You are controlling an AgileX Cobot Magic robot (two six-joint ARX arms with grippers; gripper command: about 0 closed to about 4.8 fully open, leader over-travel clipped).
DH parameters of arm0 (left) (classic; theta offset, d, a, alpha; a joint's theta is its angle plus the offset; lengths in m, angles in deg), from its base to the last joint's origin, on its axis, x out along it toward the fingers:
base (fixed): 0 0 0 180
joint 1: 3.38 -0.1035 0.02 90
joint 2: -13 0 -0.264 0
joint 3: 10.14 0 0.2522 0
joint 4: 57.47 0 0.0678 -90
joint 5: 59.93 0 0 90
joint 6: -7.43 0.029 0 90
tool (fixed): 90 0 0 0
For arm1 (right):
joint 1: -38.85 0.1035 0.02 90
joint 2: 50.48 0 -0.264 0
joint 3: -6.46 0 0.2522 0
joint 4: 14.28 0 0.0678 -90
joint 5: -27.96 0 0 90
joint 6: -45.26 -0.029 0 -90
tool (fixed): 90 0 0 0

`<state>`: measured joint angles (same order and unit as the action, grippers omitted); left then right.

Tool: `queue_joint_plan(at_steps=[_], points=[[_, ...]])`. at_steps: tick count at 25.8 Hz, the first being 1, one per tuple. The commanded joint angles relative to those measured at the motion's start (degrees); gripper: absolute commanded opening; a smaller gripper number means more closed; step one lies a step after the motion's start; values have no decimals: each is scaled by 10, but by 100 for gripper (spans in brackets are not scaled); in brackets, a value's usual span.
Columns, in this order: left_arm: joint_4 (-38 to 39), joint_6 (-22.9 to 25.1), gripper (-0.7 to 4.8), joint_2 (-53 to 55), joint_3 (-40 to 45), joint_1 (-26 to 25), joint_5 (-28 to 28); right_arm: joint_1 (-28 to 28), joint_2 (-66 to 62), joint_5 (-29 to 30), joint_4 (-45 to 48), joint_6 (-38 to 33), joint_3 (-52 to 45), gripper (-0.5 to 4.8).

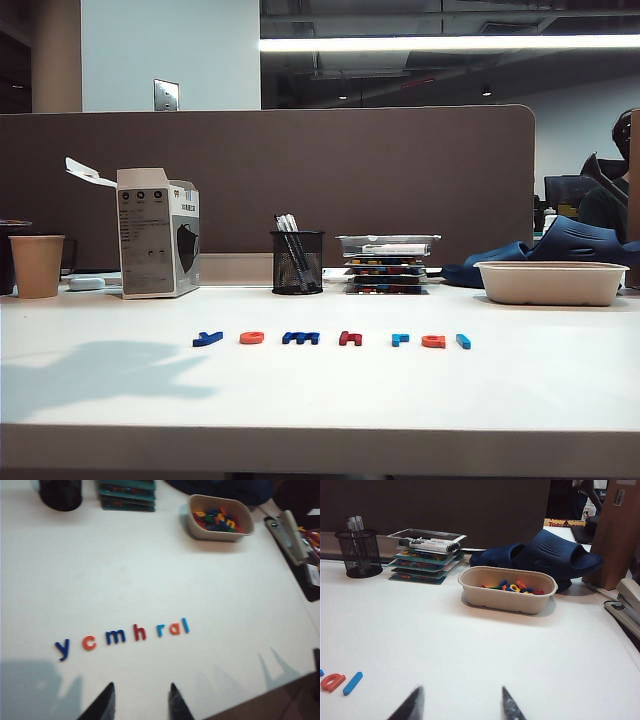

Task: Select the appropriate letters from the row of letter magnets placed on the table to arrange into the word "car".

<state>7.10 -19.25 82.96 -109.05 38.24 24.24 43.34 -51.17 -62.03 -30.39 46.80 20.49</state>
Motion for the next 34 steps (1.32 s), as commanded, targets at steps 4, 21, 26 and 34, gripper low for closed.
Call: queue_joint_plan(at_steps=[4,21,26,34], points=[[4,-2,149,12,-4,0,-10,0,8,-1,11,-1,-3,193],[7,3,148,28,-4,0,-4,1,8,0,11,-1,-3,193],[8,3,148,28,-4,0,-4,1,8,0,11,-1,-3,193],[8,3,141,28,-4,0,-4,1,8,0,11,-1,-3,193]])
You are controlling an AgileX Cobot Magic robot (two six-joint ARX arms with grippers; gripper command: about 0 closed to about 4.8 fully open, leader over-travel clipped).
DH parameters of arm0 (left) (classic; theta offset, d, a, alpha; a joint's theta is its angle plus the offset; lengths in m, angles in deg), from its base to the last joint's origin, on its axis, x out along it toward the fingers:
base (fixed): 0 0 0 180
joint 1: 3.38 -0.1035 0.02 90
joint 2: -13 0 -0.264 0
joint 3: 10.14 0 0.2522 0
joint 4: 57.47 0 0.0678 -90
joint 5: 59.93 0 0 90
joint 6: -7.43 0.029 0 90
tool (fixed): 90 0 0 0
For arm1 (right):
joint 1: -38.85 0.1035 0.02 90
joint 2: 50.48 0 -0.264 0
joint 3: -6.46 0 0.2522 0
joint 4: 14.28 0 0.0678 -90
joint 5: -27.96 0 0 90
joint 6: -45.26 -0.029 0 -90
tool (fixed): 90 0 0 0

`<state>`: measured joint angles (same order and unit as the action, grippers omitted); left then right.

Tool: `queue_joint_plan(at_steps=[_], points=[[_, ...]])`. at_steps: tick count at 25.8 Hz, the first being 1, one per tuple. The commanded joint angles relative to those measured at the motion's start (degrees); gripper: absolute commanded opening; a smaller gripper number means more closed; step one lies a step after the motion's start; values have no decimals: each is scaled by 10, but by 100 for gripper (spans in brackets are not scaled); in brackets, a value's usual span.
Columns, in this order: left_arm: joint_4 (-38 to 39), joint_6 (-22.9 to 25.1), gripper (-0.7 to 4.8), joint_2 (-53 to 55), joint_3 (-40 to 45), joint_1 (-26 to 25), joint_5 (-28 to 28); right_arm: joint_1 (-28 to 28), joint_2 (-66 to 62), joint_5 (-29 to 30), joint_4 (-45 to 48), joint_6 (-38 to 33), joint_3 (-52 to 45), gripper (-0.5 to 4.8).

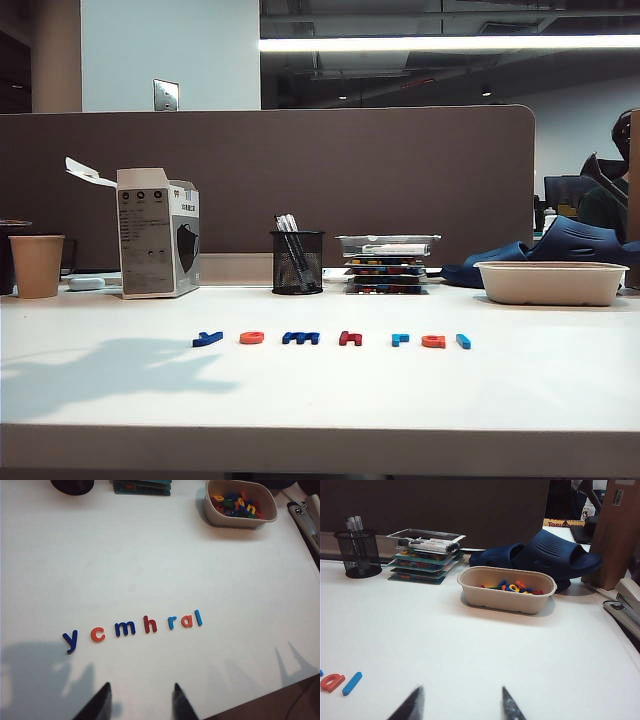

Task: Select the appropriate letters from the row of letter magnets placed on the table to arrange into the word "car".

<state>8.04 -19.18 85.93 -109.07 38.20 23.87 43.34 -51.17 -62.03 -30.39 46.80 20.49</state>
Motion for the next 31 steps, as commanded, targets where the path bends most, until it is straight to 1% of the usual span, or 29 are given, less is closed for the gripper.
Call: queue_joint_plan(at_steps=[1,2,3,6,7,8,12,14,18,21,22,23,24,28,31], points=[[-2,2,125,-2,-4,1,0,1,8,0,11,-1,-3,193],[-2,2,94,-2,-4,1,0,1,8,0,11,-1,-3,193],[-2,2,79,-2,-4,1,0,1,8,0,11,-1,-3,193],[-2,2,63,-2,-4,1,-1,1,8,0,11,-1,-3,193],[-2,2,46,-2,-4,1,-1,1,8,0,11,-1,-3,193],[-2,2,15,-2,-4,1,-1,1,8,0,11,-1,-3,192],[-2,2,14,-2,-4,1,-2,1,8,0,14,-1,-3,188],[-2,2,-6,-2,-4,1,-2,1,8,0,14,-1,-2,189],[-2,2,-6,-2,-4,1,-2,1,8,0,16,-1,-1,189],[-2,2,-6,-2,-4,1,-2,1,8,0,37,-1,0,187],[-2,2,-6,-2,-4,1,-2,1,8,0,41,-1,1,179],[-2,2,-6,-2,-4,1,-2,1,8,0,40,-1,8,132],[-2,2,-6,-2,-4,1,-2,1,8,0,38,-1,12,115],[-2,2,-6,-2,-4,1,-2,1,8,0,35,-1,31,111],[-2,2,-6,-2,-4,1,-2,1,8,0,16,-2,51,111]])
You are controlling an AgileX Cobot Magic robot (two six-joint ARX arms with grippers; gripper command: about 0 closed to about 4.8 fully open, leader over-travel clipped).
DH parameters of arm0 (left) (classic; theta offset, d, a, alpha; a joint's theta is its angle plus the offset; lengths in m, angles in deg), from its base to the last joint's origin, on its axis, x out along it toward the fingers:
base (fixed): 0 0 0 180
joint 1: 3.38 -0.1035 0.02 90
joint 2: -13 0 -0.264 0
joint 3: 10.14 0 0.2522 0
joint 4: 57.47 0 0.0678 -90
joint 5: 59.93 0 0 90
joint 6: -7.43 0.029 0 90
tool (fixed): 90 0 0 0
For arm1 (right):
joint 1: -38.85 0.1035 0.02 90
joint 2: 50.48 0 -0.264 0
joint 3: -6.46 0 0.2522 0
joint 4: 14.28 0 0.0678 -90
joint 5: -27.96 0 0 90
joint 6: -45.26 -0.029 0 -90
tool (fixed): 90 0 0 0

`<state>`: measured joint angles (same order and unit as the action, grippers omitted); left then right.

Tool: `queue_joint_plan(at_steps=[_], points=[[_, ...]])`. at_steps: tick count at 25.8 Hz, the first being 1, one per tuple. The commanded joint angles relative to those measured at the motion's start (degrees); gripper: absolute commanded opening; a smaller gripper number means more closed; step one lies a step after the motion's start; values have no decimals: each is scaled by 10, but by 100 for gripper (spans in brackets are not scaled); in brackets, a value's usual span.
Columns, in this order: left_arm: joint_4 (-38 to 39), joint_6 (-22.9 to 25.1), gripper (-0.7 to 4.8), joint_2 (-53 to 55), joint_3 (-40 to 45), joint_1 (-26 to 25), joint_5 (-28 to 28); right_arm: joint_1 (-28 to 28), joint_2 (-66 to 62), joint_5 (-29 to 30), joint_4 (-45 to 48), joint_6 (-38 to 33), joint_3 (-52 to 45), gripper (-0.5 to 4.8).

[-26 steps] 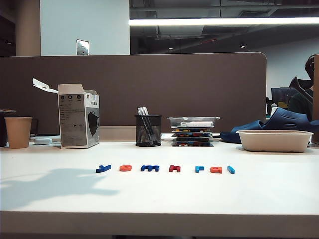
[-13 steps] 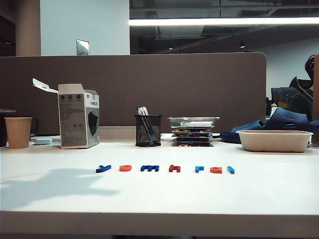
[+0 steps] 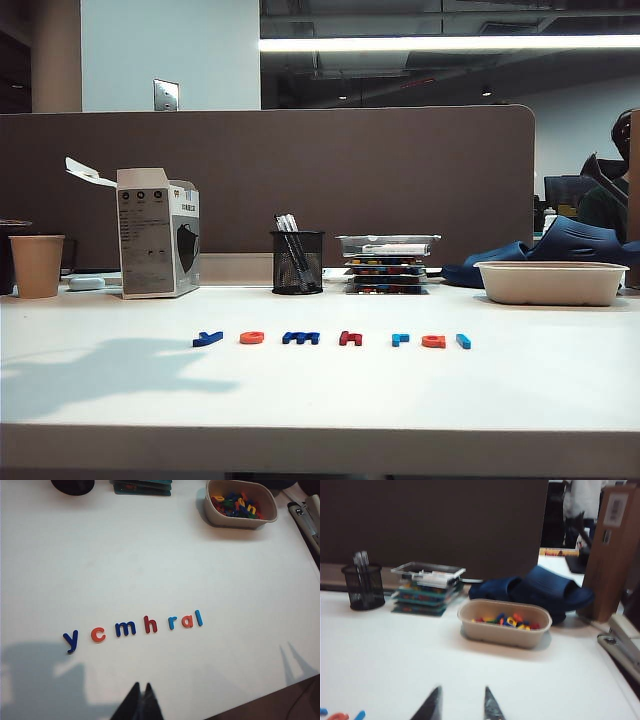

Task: Select the appropriate letters from the row of letter magnets placed on the table to arrange into the word "car".

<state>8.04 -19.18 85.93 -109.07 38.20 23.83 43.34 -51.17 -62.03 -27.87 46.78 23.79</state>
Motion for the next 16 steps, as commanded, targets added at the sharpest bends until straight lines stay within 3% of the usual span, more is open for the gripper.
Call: queue_joint_plan(at_steps=[1,8,10,13,16], points=[[-2,2,-6,-2,-4,1,-2,1,8,-1,-18,-3,25,111],[-2,2,-6,-2,-4,1,-2,0,6,-21,-110,-5,117,112],[-2,2,-6,-2,-4,1,-2,0,-3,-20,-172,-5,158,112],[-2,2,-6,-2,-4,1,-2,0,-51,-20,-267,-4,225,113],[-2,2,-6,-2,-4,1,-2,0,-106,-10,-294,-4,278,113]])
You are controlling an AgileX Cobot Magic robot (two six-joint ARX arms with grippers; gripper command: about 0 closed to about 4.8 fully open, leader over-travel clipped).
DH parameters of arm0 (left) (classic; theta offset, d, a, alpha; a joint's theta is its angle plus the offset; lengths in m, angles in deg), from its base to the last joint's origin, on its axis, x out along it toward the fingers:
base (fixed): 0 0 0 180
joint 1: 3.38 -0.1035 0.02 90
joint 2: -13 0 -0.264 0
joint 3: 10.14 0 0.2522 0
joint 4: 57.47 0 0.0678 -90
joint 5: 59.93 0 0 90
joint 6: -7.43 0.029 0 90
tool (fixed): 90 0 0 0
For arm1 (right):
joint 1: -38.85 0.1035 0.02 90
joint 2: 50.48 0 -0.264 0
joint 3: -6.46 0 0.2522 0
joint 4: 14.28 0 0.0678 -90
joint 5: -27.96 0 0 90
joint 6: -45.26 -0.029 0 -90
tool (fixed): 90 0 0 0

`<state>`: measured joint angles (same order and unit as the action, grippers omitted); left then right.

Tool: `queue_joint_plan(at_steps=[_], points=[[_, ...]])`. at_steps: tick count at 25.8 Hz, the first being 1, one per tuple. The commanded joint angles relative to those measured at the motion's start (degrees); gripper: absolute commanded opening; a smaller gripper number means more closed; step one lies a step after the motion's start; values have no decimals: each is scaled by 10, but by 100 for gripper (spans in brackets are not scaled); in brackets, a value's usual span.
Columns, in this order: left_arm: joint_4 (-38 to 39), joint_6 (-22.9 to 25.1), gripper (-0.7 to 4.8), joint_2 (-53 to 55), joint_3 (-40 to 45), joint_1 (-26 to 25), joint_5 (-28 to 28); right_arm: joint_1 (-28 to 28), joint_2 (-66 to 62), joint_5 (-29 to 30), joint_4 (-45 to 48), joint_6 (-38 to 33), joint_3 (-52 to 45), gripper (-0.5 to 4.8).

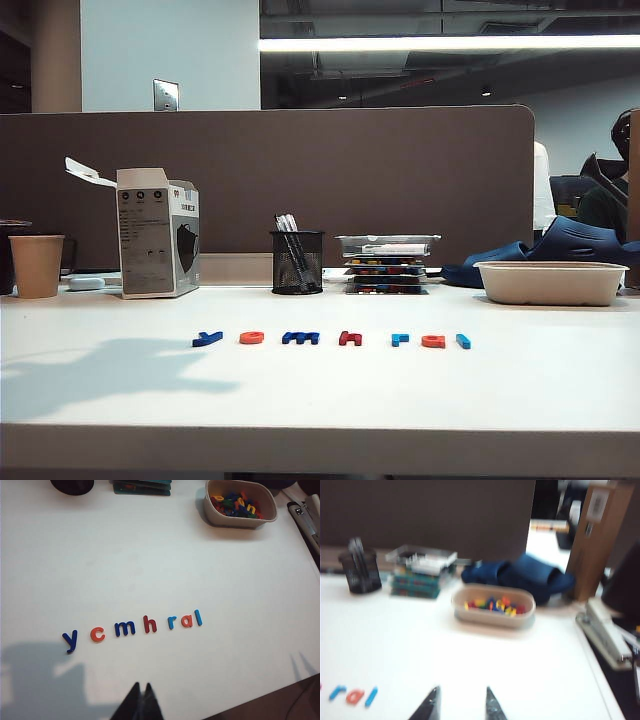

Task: Select the appropriate letters from the row of letter magnets placed on the table to arrange into the word "car".

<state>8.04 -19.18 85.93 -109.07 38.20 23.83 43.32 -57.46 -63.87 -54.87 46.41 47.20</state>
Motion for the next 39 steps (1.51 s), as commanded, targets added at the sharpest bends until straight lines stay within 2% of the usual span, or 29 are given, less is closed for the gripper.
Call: queue_joint_plan(at_steps=[1,3,6,9,11,12,13,16,17,22,27,29,34,39], points=[[-2,2,-6,-2,-4,1,-2,1,-58,17,-27,-1,56,113],[-2,2,-6,-2,-4,1,-2,1,-118,57,-38,-1,100,113],[-2,2,-6,-2,-4,1,-2,2,-220,150,-48,0,165,113],[-2,2,-6,-2,-4,1,-2,2,-305,206,-49,3,217,118],[-2,2,-6,-2,-4,1,-2,2,-361,249,-46,4,249,144],[-2,2,-6,-2,-4,1,-2,2,-406,277,-45,4,274,198],[-2,2,-6,-2,-4,1,-2,2,-425,287,-45,4,283,217],[-3,2,-6,-2,-4,1,-2,5,-529,356,-40,37,334,223],[-4,2,-6,-2,-4,1,-2,8,-545,362,-37,40,341,225],[-5,2,-6,-2,-4,1,-2,30,-661,469,39,80,362,268],[-4,2,-6,-2,-4,1,-2,73,-754,489,90,97,369,274],[-4,2,-6,-2,-4,1,-2,91,-799,523,112,110,375,274],[-4,2,-6,-2,-4,1,-2,133,-864,524,207,114,375,275],[-4,2,-6,-2,-4,1,-2,174,-913,517,261,129,375,275]])
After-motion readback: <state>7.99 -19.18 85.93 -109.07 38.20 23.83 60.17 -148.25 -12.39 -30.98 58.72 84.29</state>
